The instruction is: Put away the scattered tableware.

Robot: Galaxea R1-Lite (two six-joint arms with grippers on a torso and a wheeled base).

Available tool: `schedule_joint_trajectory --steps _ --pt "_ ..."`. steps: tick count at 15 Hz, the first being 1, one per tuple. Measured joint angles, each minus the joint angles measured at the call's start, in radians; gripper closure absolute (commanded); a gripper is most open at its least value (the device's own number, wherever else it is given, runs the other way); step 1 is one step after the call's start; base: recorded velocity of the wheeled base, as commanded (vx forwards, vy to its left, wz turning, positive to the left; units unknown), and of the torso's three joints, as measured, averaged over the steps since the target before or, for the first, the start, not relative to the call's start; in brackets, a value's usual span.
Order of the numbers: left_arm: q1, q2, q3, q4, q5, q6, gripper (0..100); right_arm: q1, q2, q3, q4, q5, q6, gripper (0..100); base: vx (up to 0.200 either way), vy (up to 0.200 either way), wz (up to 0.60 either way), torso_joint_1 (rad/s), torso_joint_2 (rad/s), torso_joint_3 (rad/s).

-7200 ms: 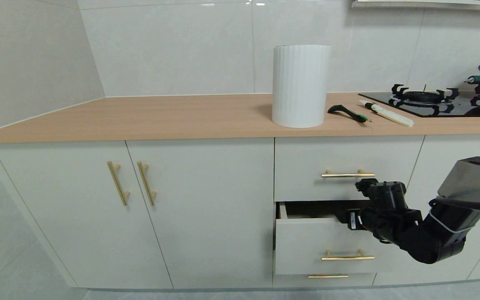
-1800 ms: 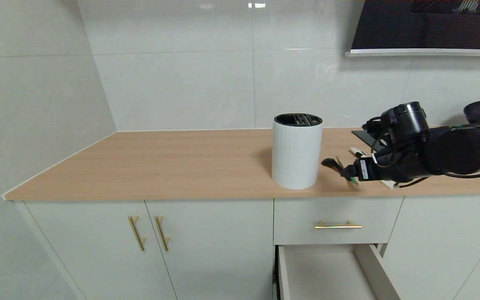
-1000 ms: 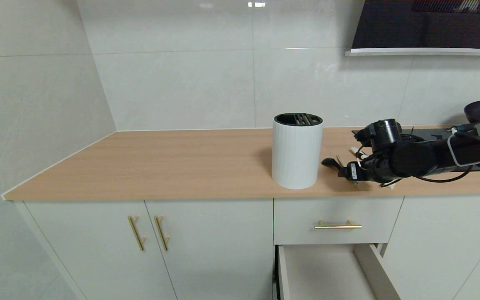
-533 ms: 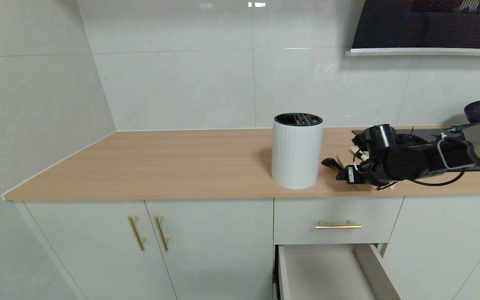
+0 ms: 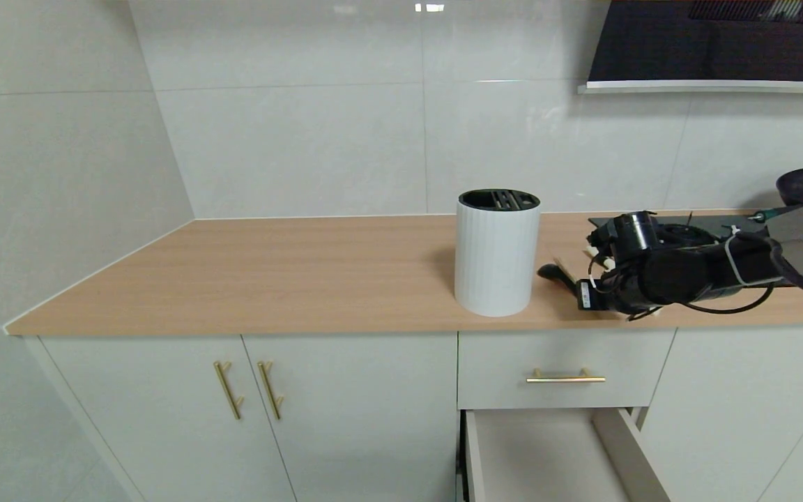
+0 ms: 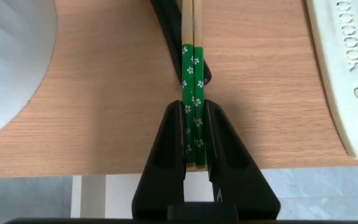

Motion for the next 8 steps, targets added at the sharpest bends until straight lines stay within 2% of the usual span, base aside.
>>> schedule_joint_trajectory --steps 5,8 --pt "0.0 0.0 0.0 0.0 0.0 0.0 0 0.0 -0.056 0.013 0.007 0.0 0.062 100 0.0 0.0 0.0 0.0 0.0 0.0" --pt "0.0 0.0 0.0 0.0 0.0 0.0 0 0.0 -0.197 0.108 0.013 0.012 0.097 100 0.0 0.0 0.0 0.0 0.0 0.0"
